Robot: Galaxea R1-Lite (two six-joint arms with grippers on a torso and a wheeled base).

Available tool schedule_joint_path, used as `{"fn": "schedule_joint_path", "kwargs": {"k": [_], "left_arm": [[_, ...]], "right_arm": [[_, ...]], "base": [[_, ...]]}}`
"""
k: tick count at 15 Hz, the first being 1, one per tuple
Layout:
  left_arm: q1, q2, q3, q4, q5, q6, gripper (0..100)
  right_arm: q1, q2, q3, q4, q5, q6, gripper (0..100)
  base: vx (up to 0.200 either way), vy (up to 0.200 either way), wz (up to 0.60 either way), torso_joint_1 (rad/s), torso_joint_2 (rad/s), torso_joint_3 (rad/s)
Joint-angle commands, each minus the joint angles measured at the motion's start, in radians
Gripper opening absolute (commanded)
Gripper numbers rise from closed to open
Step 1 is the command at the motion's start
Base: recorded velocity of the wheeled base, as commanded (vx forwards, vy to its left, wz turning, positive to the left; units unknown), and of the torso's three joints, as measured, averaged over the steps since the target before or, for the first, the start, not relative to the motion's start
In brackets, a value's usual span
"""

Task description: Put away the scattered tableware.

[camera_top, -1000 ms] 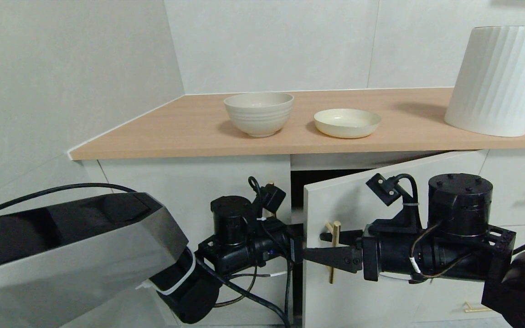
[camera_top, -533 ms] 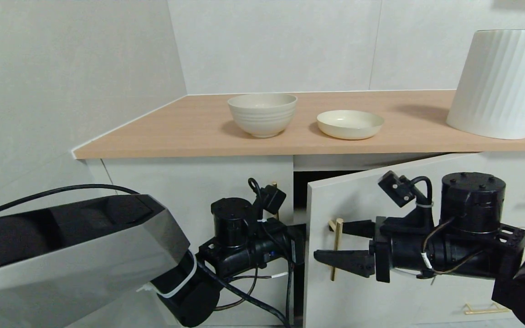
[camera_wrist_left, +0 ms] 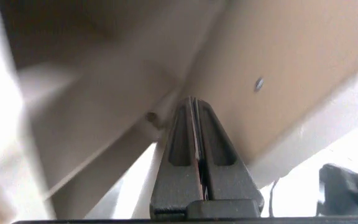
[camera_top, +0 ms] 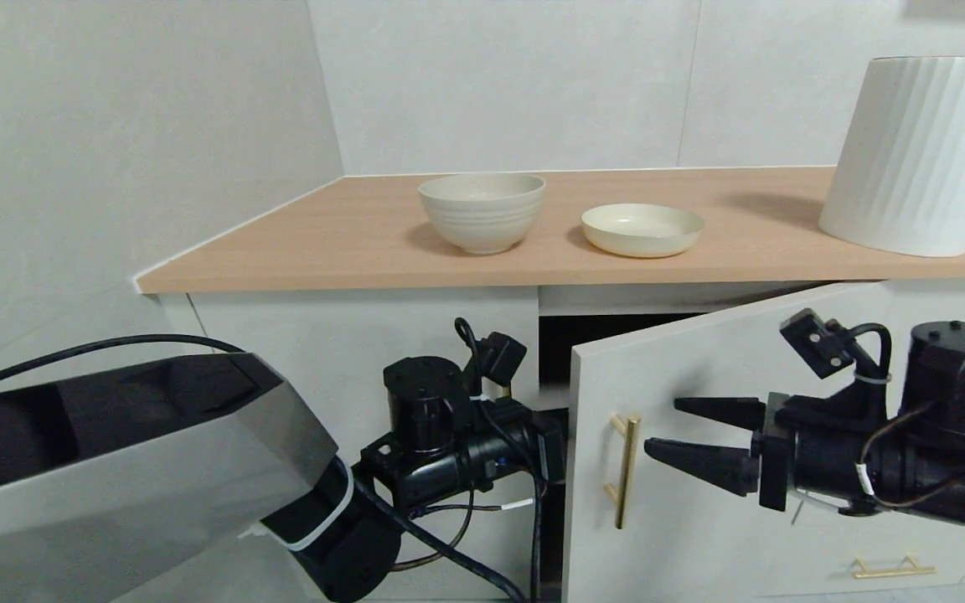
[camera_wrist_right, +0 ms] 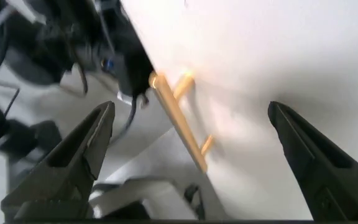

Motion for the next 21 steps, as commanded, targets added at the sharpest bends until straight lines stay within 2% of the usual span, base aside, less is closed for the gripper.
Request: {"fn": "schedule_joint_path", "kwargs": {"k": [1, 3, 6, 9, 14, 16, 18, 21], "left_arm": [[0.006, -0.032, 0.022, 0.004, 0.009, -0.009, 0], [-0.003, -0.06, 0.022, 0.01, -0.011, -0.033, 0], [-0.012, -0.072, 0.022, 0.035, -0.009, -0.035, 0], [-0.044, -0.069, 0.017, 0.09, -0.011, -0.035, 0], [-0.061, -0.078, -0.009, 0.176, -0.009, -0.033, 0], [-0.061, -0.077, -0.026, 0.214, -0.011, -0.033, 0], [-0.063, -0.074, -0.053, 0.242, -0.011, -0.033, 0], [-0.063, -0.054, -0.129, 0.322, -0.011, -0.035, 0]], "right_arm": [[0.049, -0.138, 0.144, 0.012, 0.005, 0.001, 100], [0.103, -0.224, 0.242, 0.047, 0.002, -0.001, 100], [0.144, -0.259, 0.268, 0.09, 0.002, -0.007, 100], [0.183, -0.273, 0.292, 0.101, 0.001, -0.009, 100], [0.184, -0.273, 0.299, 0.101, 0.001, -0.01, 100], [0.184, -0.273, 0.299, 0.101, 0.001, -0.009, 100], [0.184, -0.273, 0.299, 0.101, 0.001, -0.009, 100], [0.184, -0.275, 0.3, 0.101, 0.001, -0.01, 100]], "base": [[0.0, 0.0, 0.0, 0.0, 0.0, 0.0], [0.0, 0.0, 0.0, 0.0, 0.0, 0.0], [0.0, 0.0, 0.0, 0.0, 0.0, 0.0], [0.0, 0.0, 0.0, 0.0, 0.0, 0.0], [0.0, 0.0, 0.0, 0.0, 0.0, 0.0], [-0.2, 0.0, 0.0, 0.002, 0.0, 0.0], [-0.2, 0.0, 0.0, 0.01, 0.0, -0.002], [0.0, 0.0, 0.0, 0.0, 0.0, 0.0]]}}
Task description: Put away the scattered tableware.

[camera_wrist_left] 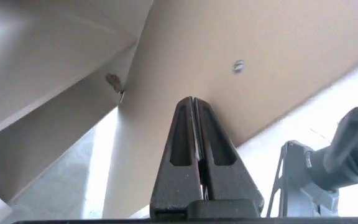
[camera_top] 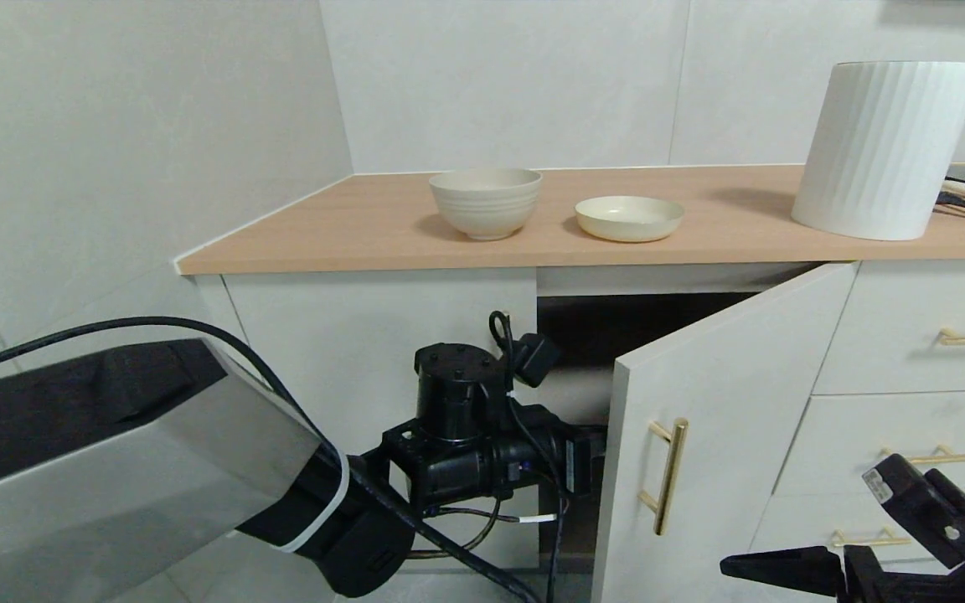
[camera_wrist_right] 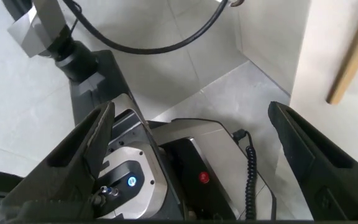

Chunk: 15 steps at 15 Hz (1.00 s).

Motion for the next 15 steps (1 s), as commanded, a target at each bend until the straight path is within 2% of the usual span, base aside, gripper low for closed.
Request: {"fn": "schedule_joint_path", "kwargs": {"k": [1, 5, 9, 15], "left_arm": [[0.0, 0.024, -0.06, 0.043, 0.001, -0.002, 0], [-0.001, 0.02, -0.112, 0.109, 0.001, 0.0, 0], [-0.001, 0.016, -0.12, 0.127, 0.003, -0.002, 0], [-0.001, 0.037, -0.195, 0.176, 0.0, -0.002, 0]], "right_arm": [[0.0, 0.004, 0.0, 0.0, 0.0, 0.0, 100], [0.0, 0.001, 0.0, 0.0, 0.0, -0.011, 100], [0.0, 0.001, 0.002, 0.0, -0.017, -0.02, 100], [0.0, -0.002, 0.005, -0.002, -0.018, -0.022, 100]], "base": [[0.0, 0.0, 0.0, 0.0, 0.0, 0.0], [0.0, 0.0, 0.0, 0.0, 0.0, 0.0], [-0.2, 0.0, 0.0, 0.01, 0.0, 0.01], [0.0, 0.0, 0.0, 0.0, 0.0, 0.0]]}}
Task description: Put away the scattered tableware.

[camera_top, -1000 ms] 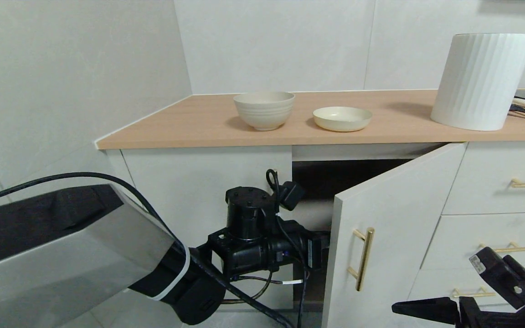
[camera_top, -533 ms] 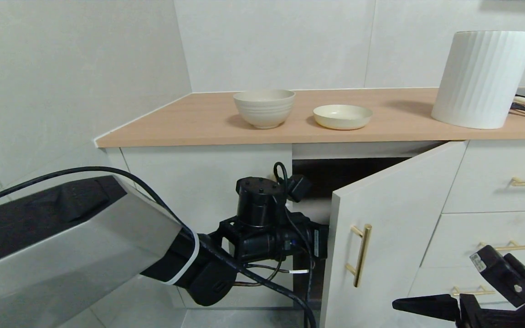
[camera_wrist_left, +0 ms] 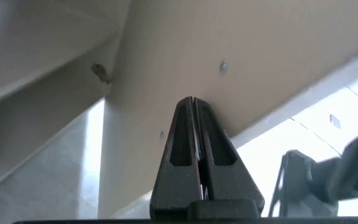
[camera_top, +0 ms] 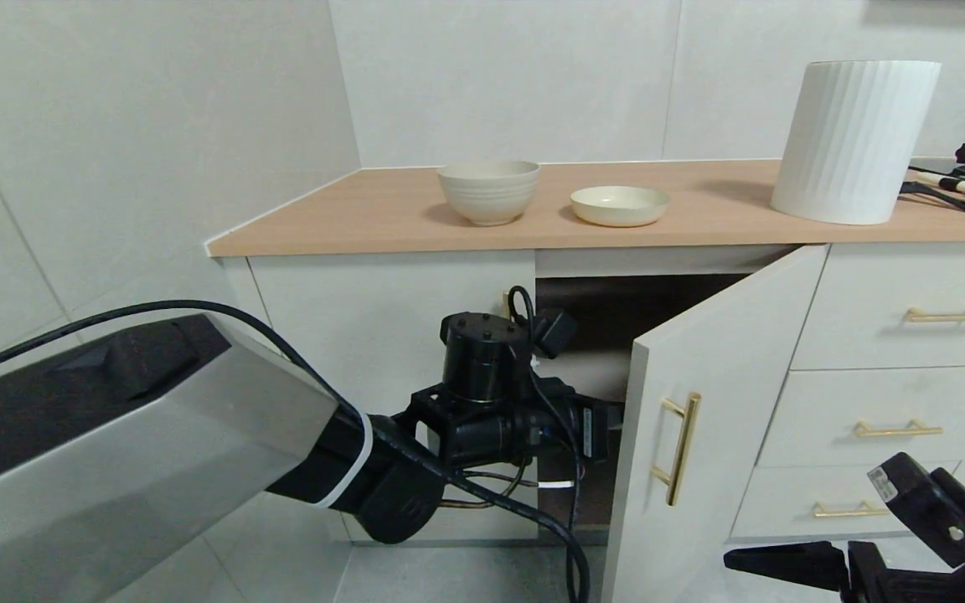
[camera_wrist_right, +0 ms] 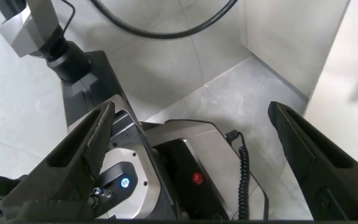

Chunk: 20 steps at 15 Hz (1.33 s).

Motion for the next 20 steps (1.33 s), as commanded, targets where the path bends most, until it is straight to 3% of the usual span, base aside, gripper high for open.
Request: {"fn": "schedule_joint_path", "kwargs": {"k": [1, 7, 11, 14, 16, 20], "left_arm": [[-0.012, 0.007, -0.015, 0.008, -0.002, -0.001, 0], [-0.11, -0.031, 0.002, 0.006, 0.004, -0.001, 0], [-0.107, -0.018, 0.002, 0.006, 0.006, -0.011, 0], [-0.068, 0.001, -0.004, 0.013, 0.007, -0.014, 0], [-0.059, 0.004, -0.024, 0.045, 0.016, -0.057, 0], [-0.056, 0.005, -0.03, 0.056, 0.029, -0.059, 0]], "right_arm": [[0.0, 0.003, 0.0, 0.0, 0.001, 0.0, 100], [0.0, -0.004, 0.0, 0.0, -0.002, 0.0, 100], [0.0, -0.004, 0.002, 0.0, -0.001, 0.0, 100], [0.002, -0.01, 0.002, 0.0, -0.001, 0.0, 100], [0.004, -0.013, 0.003, 0.0, -0.001, 0.0, 100], [0.013, -0.013, 0.005, 0.0, -0.002, 0.0, 100]], "base": [[0.0, 0.0, 0.0, 0.0, 0.0, 0.0], [0.0, 0.0, 0.0, 0.0, 0.0, 0.0], [0.0, 0.0, 0.0, 0.0, 0.0, 0.0], [0.0, 0.0, 0.0, 0.0, 0.0, 0.0], [0.0, 0.0, 0.0, 0.0, 0.0, 0.0], [0.0, 0.0, 0.0, 0.0, 0.0, 0.0]]}}
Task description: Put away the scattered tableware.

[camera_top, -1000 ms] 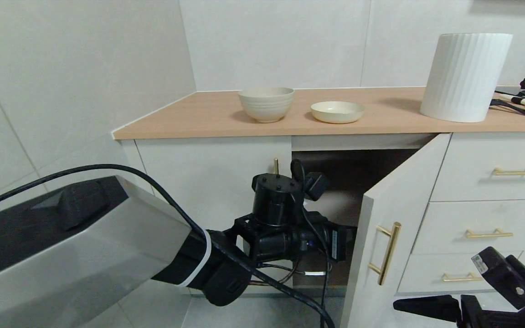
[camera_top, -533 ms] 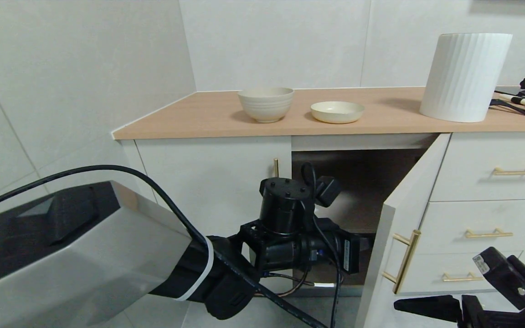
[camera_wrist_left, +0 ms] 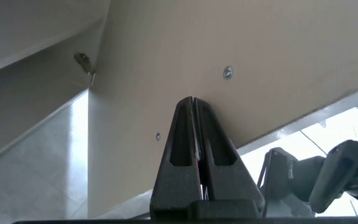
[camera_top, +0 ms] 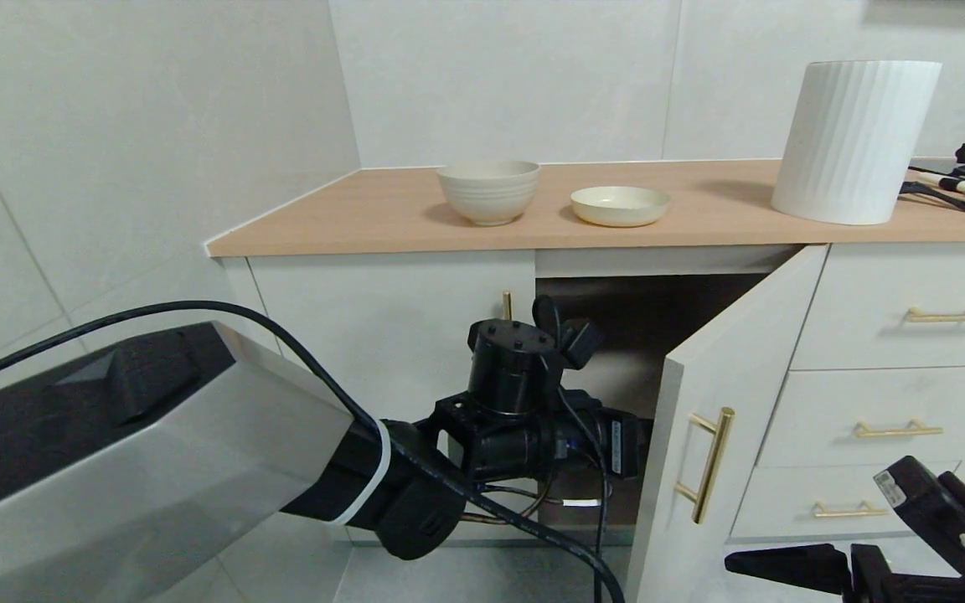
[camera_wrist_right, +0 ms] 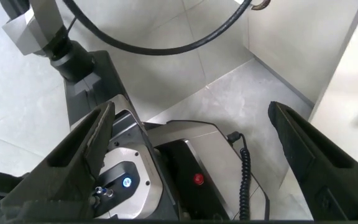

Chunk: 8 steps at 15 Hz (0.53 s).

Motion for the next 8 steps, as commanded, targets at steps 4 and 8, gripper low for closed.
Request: {"fn": "schedule_joint_path", "kwargs": {"k": [4, 8], "left_arm": [[0.003, 0.027, -0.063, 0.045, 0.0, 0.001, 0], [0.006, 0.053, -0.109, 0.073, 0.0, -0.004, 0]], "right_arm": [[0.002, 0.001, 0.001, 0.0, 0.0, 0.0, 100], [0.002, 0.001, 0.004, 0.0, 0.0, 0.0, 100]], "base": [[-0.1, 0.0, 0.0, 0.002, 0.0, 0.005], [0.0, 0.0, 0.0, 0.0, 0.0, 0.0]]}}
